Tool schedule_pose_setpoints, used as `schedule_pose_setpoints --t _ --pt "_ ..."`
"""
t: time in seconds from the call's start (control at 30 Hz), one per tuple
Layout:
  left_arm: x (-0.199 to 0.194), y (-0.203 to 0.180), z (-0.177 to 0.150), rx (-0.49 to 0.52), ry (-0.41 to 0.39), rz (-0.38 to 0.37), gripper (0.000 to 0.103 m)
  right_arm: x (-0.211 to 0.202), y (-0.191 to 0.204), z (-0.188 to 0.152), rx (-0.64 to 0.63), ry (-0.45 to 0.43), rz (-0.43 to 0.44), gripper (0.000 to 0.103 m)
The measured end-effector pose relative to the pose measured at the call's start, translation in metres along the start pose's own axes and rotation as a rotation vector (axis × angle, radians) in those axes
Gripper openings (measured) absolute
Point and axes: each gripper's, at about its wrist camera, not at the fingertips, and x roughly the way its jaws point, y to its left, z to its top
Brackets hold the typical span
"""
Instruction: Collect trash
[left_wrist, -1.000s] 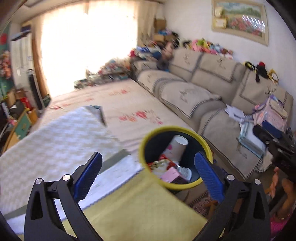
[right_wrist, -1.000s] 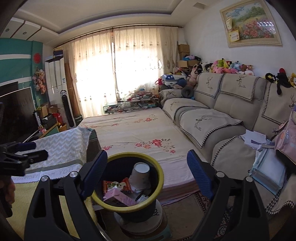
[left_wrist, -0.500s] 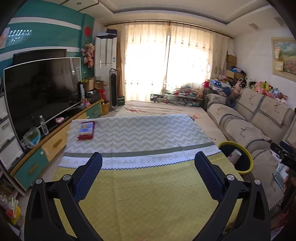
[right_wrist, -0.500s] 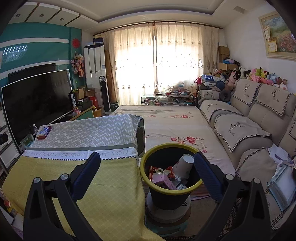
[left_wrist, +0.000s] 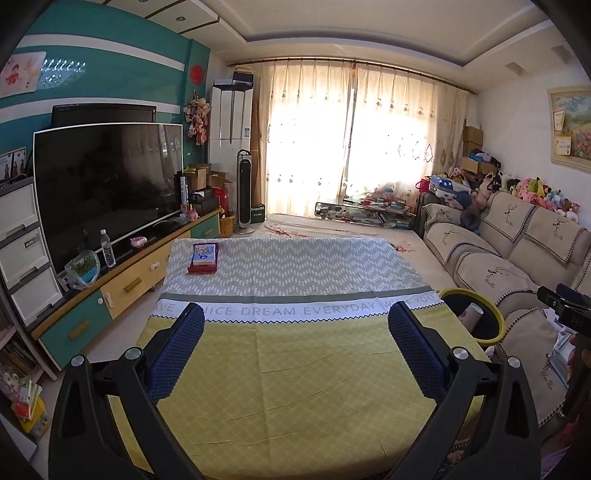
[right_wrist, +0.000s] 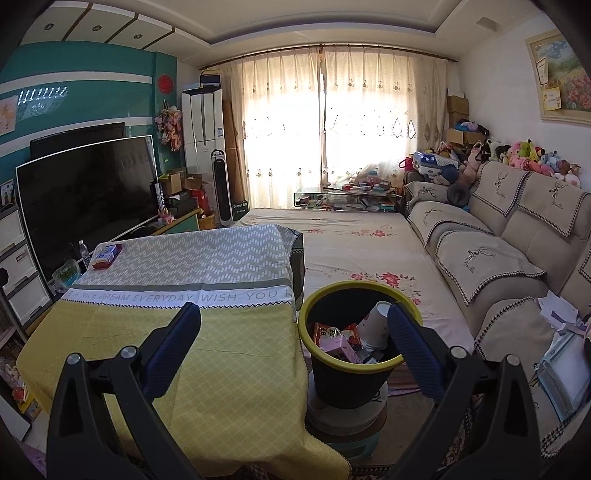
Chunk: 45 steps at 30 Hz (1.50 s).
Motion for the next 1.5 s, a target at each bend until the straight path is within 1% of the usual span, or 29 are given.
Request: schedule_pose_setpoints --t 0.13,1.5 --pt "0.003 -0.004 -0.001 0.012 0.003 0.013 0.098 0.002 0.000 -0.001 0.006 0.006 0.005 0.096" --pt "0.013 -0.003 0.001 0.008 0.023 0.001 0.098 0.006 0.002 -0.001 0.022 -0.001 0.014 0.096"
